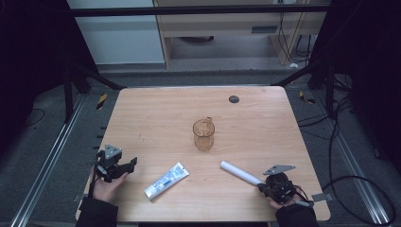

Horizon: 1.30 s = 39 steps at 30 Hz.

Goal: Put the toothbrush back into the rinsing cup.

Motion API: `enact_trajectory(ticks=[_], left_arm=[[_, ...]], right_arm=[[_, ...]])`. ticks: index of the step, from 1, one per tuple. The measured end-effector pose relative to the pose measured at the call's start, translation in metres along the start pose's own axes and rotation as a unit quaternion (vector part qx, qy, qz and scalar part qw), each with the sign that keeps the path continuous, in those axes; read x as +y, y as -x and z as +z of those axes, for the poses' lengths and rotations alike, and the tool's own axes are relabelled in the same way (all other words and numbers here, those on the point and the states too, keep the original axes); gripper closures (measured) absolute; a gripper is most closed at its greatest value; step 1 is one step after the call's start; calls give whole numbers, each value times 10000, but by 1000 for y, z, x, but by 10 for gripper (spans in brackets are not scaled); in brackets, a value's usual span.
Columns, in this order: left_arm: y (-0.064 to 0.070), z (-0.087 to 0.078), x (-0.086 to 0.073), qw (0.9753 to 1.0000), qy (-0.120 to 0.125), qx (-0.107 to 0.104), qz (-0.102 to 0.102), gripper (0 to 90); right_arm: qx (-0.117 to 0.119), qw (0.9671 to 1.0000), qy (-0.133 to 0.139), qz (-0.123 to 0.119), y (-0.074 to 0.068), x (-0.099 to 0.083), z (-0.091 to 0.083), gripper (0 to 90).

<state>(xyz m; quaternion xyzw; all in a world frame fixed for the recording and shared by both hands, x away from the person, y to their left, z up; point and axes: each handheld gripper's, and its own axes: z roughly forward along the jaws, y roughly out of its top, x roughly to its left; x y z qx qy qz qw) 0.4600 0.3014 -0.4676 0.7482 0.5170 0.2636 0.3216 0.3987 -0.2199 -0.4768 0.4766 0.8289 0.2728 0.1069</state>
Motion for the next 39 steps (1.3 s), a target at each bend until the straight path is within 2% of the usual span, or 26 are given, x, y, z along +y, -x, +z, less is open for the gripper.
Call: enact_trajectory(ticks=[39], left_arm=[[0,0,0,10000,-35,44,19,336]], right_arm=[[-484,9981,-12,387,25,1,4,890]])
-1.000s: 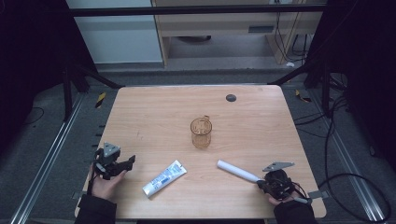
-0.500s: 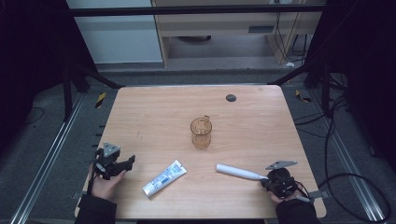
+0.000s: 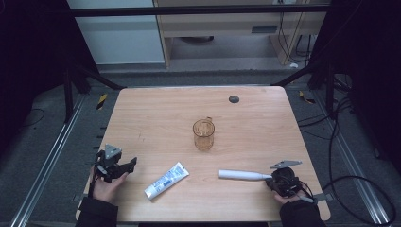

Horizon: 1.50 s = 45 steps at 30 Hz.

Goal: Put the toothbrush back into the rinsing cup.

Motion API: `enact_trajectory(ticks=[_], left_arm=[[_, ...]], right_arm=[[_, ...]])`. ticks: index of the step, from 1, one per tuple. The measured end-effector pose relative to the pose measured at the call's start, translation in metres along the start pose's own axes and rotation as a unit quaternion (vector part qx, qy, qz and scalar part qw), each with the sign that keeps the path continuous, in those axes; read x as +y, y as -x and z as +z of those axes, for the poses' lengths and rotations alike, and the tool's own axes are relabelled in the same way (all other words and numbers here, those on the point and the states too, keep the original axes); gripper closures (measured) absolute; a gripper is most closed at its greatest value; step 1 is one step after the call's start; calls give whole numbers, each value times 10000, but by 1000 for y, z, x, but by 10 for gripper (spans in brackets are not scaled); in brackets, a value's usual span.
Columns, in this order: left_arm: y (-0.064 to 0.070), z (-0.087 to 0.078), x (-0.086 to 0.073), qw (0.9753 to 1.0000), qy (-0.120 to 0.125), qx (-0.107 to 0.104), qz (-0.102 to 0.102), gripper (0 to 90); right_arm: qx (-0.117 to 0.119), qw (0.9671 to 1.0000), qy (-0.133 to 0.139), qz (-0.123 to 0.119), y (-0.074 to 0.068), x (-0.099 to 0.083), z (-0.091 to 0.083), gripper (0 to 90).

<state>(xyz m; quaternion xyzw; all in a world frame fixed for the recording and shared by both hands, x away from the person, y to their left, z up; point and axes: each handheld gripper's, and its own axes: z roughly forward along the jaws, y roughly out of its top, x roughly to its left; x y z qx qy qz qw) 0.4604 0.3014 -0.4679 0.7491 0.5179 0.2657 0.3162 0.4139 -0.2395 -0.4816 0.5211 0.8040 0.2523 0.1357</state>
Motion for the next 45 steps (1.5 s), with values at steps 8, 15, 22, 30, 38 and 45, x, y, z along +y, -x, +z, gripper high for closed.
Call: enact_trajectory(ticks=[8,15,22,30,38,45], left_arm=[[0,0,0,10000,2,0,5,336],[0,0,0,10000,-4,-1,12,336],[1,0,0,10000,-3,-1,21,335],[1,1,0,10000,-5,2,24,335],[1,1,0,10000,-4,3,26,336],[1,1,0,10000,-3,5,25,336]], right_arm=[[-118,9999,-9,64,4,5,4,888],[-158,9999,23,63,7,12,8,887],[-181,9998,59,110,9,20,15,886],[-222,9995,144,146,10,26,19,886],[-185,9991,281,249,14,31,18,900],[-209,9990,316,247,14,37,22,900]])
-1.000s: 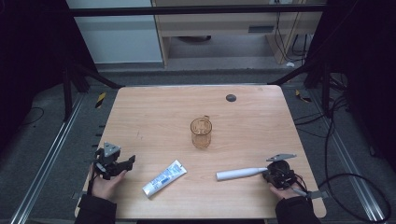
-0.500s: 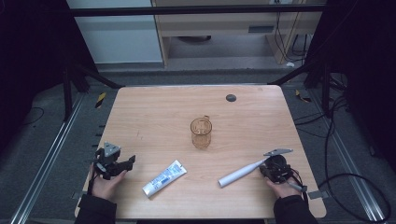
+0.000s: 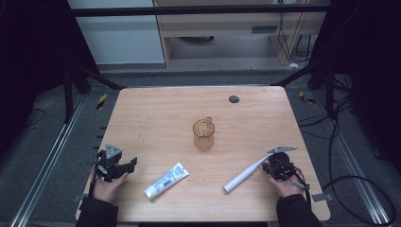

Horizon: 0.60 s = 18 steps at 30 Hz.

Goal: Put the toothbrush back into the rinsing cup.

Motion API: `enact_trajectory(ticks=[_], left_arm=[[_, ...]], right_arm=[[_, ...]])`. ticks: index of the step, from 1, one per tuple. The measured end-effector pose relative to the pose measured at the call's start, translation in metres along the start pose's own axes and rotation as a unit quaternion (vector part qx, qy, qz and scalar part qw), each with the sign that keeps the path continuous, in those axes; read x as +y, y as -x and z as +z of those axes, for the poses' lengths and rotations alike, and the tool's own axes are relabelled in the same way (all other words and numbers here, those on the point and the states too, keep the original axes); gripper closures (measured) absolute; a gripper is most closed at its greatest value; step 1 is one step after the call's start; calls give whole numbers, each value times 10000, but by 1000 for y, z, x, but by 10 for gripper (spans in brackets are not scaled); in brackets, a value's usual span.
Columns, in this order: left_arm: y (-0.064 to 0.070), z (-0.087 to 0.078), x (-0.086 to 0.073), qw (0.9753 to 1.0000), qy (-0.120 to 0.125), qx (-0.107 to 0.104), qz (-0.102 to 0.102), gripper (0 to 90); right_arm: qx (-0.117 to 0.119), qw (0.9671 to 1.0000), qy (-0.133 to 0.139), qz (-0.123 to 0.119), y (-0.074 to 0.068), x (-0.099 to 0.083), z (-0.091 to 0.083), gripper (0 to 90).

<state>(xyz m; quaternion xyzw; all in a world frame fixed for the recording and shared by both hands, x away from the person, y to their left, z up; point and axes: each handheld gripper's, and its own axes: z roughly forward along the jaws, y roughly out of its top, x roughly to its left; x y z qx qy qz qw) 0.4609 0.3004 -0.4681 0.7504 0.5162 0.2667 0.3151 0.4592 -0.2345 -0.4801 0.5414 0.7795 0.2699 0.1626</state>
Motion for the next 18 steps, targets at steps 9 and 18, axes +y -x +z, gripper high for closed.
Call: enact_trajectory(ticks=[9,18], left_arm=[[0,0,0,10000,-6,-2,-3,335],[0,0,0,10000,-8,-3,-1,335]], right_arm=[[19,10000,5,-33,-1,6,5,900],[16,10000,33,-70,-4,12,10,900]])
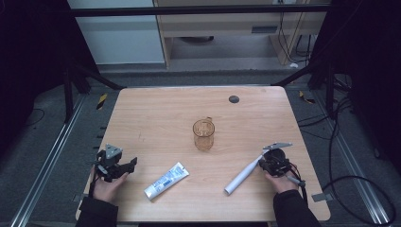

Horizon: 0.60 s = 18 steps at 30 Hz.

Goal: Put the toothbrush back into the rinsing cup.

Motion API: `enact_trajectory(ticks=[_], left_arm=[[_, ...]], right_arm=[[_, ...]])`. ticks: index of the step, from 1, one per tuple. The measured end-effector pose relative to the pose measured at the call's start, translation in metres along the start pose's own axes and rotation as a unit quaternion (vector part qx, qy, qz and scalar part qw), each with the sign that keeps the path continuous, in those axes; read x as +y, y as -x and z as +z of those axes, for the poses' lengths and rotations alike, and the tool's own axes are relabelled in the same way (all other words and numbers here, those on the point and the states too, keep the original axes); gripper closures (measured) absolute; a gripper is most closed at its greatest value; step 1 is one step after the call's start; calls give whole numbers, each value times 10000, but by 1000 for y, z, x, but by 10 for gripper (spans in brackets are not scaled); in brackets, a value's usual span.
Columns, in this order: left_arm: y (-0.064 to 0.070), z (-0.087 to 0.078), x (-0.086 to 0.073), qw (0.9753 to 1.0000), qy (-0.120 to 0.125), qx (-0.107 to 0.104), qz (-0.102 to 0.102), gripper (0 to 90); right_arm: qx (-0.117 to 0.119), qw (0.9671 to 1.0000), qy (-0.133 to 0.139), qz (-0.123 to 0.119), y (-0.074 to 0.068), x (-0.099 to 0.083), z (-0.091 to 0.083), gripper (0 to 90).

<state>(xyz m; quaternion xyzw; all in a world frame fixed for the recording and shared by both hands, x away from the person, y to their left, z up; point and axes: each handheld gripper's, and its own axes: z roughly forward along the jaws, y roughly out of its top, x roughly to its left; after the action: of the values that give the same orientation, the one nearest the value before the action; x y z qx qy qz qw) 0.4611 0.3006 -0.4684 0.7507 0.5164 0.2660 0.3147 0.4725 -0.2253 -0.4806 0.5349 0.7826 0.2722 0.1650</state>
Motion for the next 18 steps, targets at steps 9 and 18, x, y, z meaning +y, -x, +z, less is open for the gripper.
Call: enact_trajectory(ticks=[9,18], left_arm=[[0,0,0,10000,-3,0,-4,335],[0,0,0,10000,-2,2,-8,335]], right_arm=[[44,10000,46,-46,-4,8,6,900],[121,9998,88,-100,-9,13,12,900]])
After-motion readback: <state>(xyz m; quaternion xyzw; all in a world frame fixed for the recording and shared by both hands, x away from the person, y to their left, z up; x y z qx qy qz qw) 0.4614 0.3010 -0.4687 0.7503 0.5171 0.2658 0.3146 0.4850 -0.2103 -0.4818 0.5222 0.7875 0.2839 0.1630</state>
